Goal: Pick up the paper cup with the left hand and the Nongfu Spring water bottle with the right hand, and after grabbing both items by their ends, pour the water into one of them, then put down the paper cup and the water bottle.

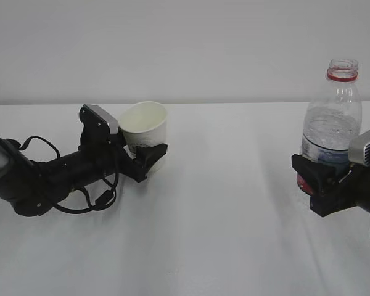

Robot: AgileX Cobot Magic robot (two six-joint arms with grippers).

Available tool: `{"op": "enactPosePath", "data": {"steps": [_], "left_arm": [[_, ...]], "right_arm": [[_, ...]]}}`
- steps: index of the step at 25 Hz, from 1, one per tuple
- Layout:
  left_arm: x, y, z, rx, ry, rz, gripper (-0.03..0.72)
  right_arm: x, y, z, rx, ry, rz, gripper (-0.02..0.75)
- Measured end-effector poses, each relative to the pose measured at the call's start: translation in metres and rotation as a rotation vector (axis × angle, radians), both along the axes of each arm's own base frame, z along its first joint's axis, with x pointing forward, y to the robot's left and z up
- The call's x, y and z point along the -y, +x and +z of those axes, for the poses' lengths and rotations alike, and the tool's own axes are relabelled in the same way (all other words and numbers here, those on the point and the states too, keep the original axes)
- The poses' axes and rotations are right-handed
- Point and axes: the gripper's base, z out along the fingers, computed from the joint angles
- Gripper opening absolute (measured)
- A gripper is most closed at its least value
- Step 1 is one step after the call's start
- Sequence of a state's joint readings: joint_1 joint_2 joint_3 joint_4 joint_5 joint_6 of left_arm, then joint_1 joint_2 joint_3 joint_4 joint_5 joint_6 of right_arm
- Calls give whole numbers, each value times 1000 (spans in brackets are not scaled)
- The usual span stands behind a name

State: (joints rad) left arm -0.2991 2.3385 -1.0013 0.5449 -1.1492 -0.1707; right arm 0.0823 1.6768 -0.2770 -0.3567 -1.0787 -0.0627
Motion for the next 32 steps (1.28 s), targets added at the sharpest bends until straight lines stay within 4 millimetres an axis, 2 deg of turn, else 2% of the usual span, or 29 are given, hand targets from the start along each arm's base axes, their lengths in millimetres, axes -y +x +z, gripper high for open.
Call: {"op": "enactPosePath", "data": {"steps": [9,18,27,32], "left_arm": [[-20,-19,9,-40,15,25,585],[-25,-45,25,-61,25,6,585],[-32,-72,52,-45,21,7,585],[-37,-90,55,-72,28,6,585]], "right_arm": [[0,0,0,0,0,0,483],[0,0,0,0,0,0,483],[0,0,0,0,0,0,483],[0,0,0,0,0,0,483]]}}
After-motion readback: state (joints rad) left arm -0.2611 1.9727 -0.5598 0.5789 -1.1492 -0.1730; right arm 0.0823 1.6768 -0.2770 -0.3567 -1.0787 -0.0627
